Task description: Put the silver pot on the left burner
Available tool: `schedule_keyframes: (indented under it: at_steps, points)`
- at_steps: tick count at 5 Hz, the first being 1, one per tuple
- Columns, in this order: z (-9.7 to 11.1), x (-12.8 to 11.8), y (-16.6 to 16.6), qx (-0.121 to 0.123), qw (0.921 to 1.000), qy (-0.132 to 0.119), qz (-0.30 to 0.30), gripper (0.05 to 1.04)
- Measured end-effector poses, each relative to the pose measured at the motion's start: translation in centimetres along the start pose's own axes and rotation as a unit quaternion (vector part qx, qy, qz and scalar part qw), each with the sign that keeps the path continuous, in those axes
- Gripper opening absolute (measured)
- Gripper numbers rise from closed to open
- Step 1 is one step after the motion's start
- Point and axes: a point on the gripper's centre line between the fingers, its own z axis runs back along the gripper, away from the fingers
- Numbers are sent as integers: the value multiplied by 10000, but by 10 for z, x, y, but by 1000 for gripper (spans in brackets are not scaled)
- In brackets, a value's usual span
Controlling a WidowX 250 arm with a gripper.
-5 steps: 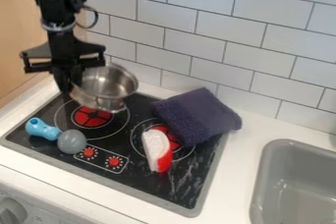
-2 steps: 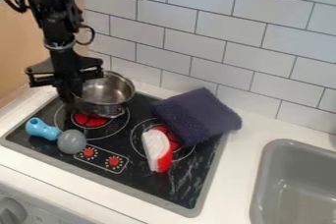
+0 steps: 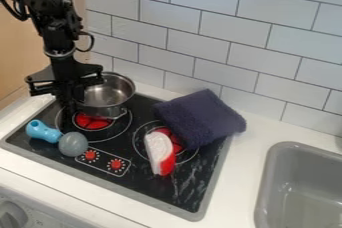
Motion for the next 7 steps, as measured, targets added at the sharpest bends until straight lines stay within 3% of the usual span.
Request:
schedule_keyframes:
  at_steps: [2, 3, 5, 7]
  points:
    - [0, -2, 0, 8, 10000, 80, -46, 821]
    - [1, -1, 0, -21, 10000, 42, -43, 1007]
    - [47, 5, -2, -182, 9987, -472, -10, 998]
    - [102, -7, -4, -439, 9949, -904, -46, 998]
